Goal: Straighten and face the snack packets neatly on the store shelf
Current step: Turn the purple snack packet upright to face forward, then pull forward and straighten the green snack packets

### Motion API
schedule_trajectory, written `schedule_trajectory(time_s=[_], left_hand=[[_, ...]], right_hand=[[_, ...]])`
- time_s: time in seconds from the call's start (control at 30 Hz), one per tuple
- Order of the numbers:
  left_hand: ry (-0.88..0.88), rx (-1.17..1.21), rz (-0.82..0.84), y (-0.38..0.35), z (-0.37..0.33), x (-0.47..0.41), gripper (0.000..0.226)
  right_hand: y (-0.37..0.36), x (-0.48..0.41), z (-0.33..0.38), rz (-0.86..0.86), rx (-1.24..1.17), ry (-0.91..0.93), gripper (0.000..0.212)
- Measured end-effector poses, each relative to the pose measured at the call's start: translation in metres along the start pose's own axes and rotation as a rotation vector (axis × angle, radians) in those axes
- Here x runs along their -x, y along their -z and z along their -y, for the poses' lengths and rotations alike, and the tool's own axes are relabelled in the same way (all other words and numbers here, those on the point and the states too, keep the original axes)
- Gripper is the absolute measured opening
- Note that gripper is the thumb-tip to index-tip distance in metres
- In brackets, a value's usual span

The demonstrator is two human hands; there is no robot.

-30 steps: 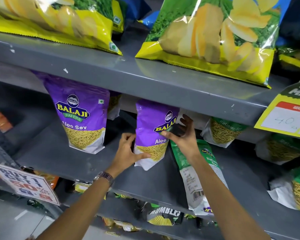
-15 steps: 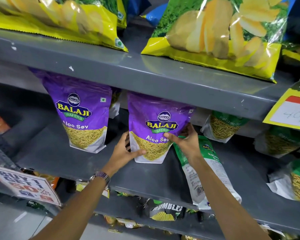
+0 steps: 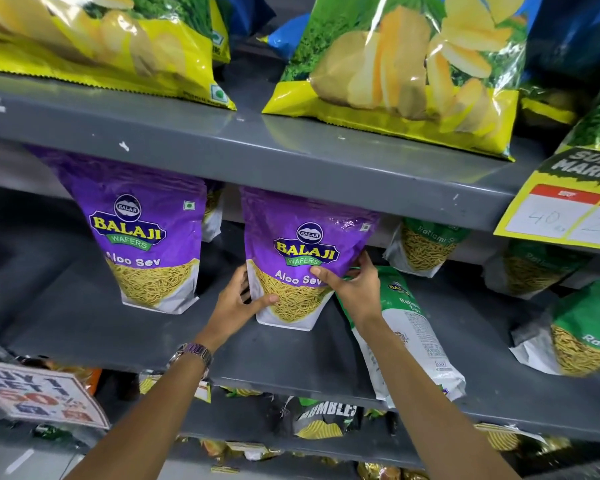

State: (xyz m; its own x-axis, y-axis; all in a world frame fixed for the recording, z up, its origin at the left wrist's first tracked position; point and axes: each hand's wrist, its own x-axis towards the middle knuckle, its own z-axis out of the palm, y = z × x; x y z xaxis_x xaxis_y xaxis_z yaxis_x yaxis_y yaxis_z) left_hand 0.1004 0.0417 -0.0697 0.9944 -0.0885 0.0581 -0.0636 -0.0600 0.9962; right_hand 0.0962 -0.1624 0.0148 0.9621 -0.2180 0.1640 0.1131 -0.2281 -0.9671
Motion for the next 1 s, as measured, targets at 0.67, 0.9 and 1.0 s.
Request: schedule_trajectory(time_s=[0.67,0.9,1.0], left_hand=[[0.336,0.313,-0.245,-0.171,-0.020,0.051,0.031],[0.575,0.191,-0.014,-0.208,-0.026,0.031,0.017],[0.558,0.169,0.034,-0.201,-0.023,0.035,0.033]], right_hand=[[0.143,-0.009,-0.059,-0.200,0.434,-0.340,0.055],[0.174,0.006,-0.078,0.097,0.139,-0.575,0.034],[0.185,0.012,-0.087,0.100,-0.034,-0.552,0.021]])
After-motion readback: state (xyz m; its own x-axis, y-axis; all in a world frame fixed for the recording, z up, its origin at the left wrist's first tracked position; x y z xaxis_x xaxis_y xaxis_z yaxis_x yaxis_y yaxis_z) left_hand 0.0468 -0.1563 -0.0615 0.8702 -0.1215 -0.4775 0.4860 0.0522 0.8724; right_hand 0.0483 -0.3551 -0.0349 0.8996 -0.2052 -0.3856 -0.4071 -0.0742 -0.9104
